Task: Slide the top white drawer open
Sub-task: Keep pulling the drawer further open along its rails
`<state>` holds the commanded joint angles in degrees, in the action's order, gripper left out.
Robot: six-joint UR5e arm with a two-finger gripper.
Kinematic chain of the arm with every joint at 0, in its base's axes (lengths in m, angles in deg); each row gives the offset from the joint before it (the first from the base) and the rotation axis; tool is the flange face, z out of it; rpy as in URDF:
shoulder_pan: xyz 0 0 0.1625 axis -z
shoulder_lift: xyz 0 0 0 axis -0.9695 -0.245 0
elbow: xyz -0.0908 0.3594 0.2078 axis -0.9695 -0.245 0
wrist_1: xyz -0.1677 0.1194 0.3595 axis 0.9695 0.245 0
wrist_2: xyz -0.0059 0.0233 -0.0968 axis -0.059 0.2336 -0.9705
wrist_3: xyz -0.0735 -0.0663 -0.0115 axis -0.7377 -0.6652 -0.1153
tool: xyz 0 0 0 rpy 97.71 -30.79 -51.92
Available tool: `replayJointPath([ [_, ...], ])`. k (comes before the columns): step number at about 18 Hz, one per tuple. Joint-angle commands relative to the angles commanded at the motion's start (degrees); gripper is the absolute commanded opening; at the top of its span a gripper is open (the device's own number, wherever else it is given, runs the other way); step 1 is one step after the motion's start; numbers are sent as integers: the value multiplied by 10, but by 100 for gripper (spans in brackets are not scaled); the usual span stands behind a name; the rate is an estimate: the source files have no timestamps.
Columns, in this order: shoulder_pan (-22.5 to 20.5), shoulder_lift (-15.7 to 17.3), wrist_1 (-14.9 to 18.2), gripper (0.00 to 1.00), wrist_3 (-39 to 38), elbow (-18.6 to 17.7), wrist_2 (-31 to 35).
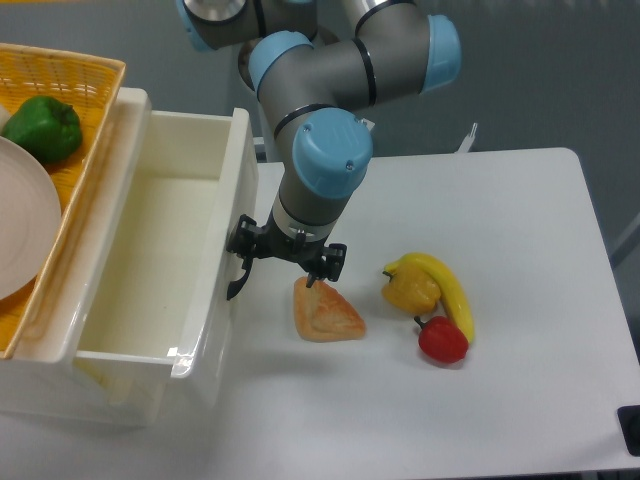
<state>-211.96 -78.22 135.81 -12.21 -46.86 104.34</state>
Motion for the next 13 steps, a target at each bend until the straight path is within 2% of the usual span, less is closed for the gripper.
replayJointPath([
  [13, -16, -5, 1, 100, 3, 2, -8],
])
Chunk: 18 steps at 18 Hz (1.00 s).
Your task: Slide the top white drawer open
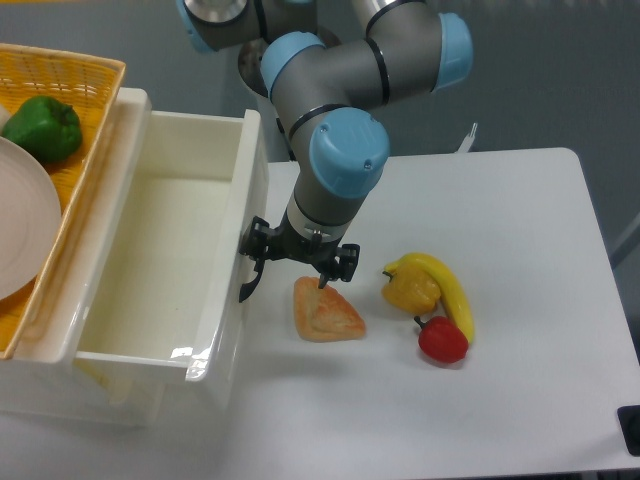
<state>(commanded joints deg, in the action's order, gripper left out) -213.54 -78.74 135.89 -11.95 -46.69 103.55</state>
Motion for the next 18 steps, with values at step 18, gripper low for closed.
replayJointPath([
  [18, -18, 1, 17, 100, -3, -4, -55],
])
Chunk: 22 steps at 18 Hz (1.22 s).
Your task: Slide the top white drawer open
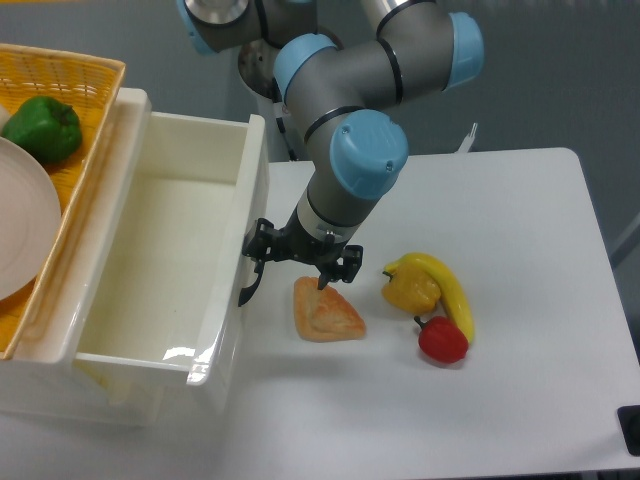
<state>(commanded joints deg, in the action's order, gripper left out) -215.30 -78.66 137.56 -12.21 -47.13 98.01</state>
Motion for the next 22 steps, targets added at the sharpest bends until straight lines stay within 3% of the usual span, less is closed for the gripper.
replayJointPath([
  [8, -25, 5, -1, 100, 3, 16, -4],
  [11, -34, 5, -31, 100, 9, 24, 4],
  [13, -34, 5, -56, 100, 52, 22, 32],
  [16, -30, -1, -55, 100, 156, 17, 124],
  [22, -48, -3, -58, 100, 178, 4, 144],
])
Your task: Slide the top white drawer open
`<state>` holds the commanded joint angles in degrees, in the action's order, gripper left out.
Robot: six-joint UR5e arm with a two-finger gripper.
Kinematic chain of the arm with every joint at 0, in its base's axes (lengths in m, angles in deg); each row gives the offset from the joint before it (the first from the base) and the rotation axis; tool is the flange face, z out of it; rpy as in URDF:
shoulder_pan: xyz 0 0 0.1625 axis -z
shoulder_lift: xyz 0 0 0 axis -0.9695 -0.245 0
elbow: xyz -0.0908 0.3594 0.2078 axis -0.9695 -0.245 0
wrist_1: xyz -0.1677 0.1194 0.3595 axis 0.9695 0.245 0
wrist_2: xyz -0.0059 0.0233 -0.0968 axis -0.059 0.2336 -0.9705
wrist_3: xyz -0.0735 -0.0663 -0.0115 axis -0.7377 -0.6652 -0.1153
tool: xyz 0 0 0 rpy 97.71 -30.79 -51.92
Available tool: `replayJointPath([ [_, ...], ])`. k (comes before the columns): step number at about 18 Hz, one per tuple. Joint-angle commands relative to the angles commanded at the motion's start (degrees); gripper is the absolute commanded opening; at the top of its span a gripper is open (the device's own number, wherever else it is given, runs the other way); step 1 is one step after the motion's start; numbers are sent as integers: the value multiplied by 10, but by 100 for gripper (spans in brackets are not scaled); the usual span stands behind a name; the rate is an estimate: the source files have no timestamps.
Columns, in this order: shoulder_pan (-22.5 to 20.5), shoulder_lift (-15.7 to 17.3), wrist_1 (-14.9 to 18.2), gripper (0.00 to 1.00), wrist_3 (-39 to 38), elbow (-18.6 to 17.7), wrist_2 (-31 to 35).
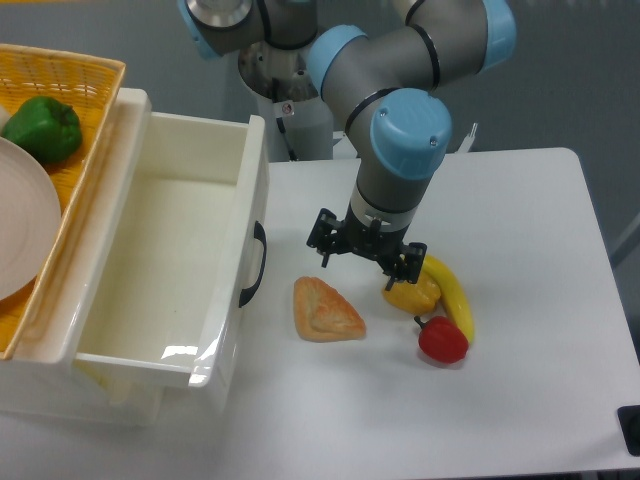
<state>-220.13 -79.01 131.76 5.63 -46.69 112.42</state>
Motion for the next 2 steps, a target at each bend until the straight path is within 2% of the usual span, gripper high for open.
replayJointPath([
  [2, -4, -6, -2, 100, 13, 0, 1],
])
